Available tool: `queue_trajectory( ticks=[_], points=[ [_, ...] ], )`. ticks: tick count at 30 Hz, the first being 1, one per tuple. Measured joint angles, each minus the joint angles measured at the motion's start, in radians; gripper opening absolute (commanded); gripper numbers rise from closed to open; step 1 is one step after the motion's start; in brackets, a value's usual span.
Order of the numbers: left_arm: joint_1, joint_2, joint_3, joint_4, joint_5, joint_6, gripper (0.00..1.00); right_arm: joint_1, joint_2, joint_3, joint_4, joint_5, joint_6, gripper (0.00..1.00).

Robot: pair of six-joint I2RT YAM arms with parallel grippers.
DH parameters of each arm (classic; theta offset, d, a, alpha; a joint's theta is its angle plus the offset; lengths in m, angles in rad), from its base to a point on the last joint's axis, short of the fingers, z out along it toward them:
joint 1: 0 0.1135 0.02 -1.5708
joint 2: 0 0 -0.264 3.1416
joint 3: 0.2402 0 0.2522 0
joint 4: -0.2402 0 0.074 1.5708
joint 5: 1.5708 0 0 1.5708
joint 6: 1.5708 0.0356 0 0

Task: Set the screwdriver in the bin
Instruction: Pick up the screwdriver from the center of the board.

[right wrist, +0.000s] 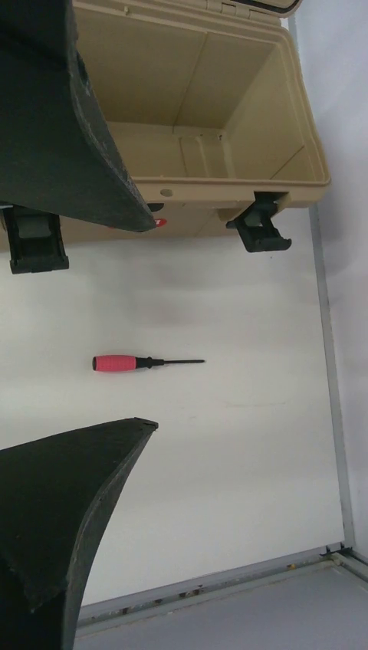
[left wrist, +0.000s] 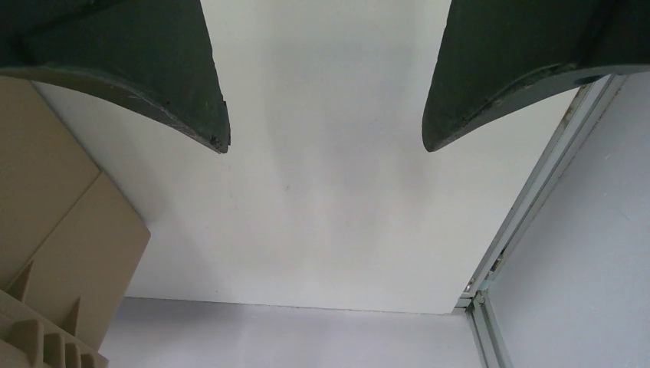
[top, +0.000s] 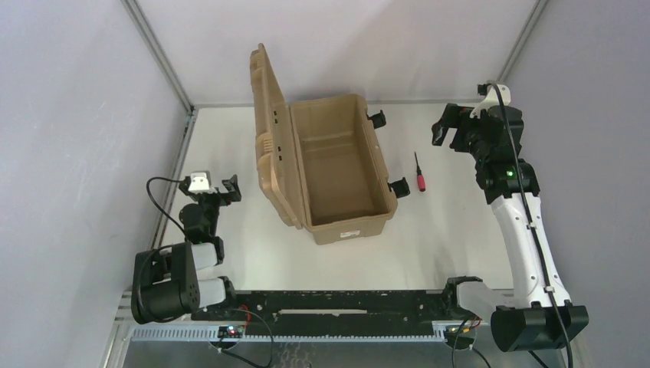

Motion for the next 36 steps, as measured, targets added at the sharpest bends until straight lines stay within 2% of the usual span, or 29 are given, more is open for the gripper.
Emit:
queue_trajectory(
  ticks=[27, 36],
  points=[
    [0.000, 0.000, 0.000, 0.000, 0.000, 0.000, 1.00, 0.000, -0.008, 0.009, 0.046, -0.006, 0.002, 0.98],
    [0.000, 0.000, 0.000, 0.000, 0.000, 0.000, 1.00, 0.000, 0.155, 0.256, -0.065, -0.006, -0.021, 0.93]
  ],
)
